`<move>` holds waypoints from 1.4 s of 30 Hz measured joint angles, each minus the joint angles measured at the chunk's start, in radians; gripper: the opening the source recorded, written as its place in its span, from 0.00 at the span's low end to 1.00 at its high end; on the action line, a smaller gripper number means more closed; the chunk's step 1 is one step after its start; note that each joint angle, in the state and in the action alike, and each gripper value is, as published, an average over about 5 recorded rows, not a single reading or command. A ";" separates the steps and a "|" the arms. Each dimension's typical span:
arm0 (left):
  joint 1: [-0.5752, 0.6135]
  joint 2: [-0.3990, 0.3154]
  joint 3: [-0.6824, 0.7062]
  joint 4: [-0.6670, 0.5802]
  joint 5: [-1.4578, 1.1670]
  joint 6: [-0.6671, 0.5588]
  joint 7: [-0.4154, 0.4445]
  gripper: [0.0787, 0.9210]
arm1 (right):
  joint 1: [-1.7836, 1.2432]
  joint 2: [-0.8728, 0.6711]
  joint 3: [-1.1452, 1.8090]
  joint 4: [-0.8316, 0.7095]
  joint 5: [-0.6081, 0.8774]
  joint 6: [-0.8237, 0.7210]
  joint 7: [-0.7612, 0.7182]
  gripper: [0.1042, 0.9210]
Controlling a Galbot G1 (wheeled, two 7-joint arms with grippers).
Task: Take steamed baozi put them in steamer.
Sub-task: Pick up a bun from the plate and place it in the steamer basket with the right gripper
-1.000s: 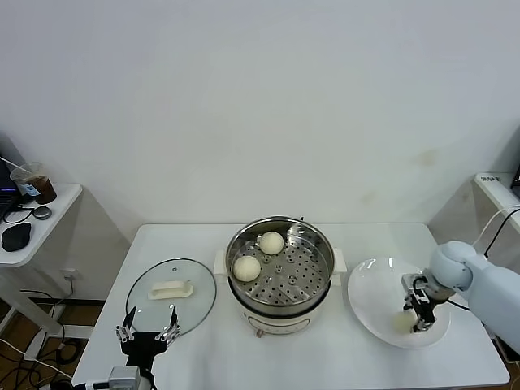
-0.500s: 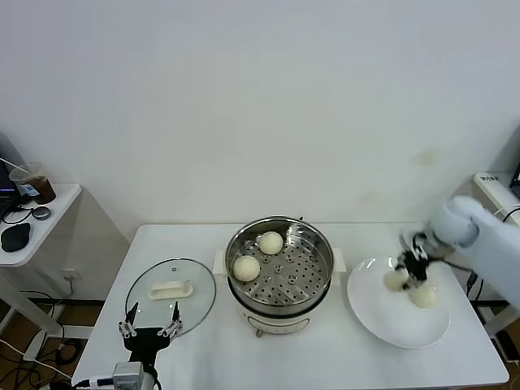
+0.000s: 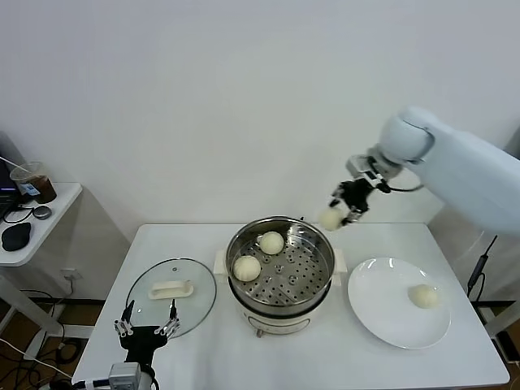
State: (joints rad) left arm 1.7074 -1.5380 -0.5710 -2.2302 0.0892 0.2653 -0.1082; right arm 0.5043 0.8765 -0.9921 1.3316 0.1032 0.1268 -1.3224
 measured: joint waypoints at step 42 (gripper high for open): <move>-0.001 -0.009 0.004 -0.023 0.001 0.000 -0.004 0.88 | -0.048 0.237 -0.265 0.185 -0.350 0.564 0.203 0.55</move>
State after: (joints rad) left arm 1.7068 -1.5473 -0.5673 -2.2528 0.0898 0.2658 -0.1126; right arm 0.4563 1.1140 -1.2566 1.5161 -0.2464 0.6906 -1.1197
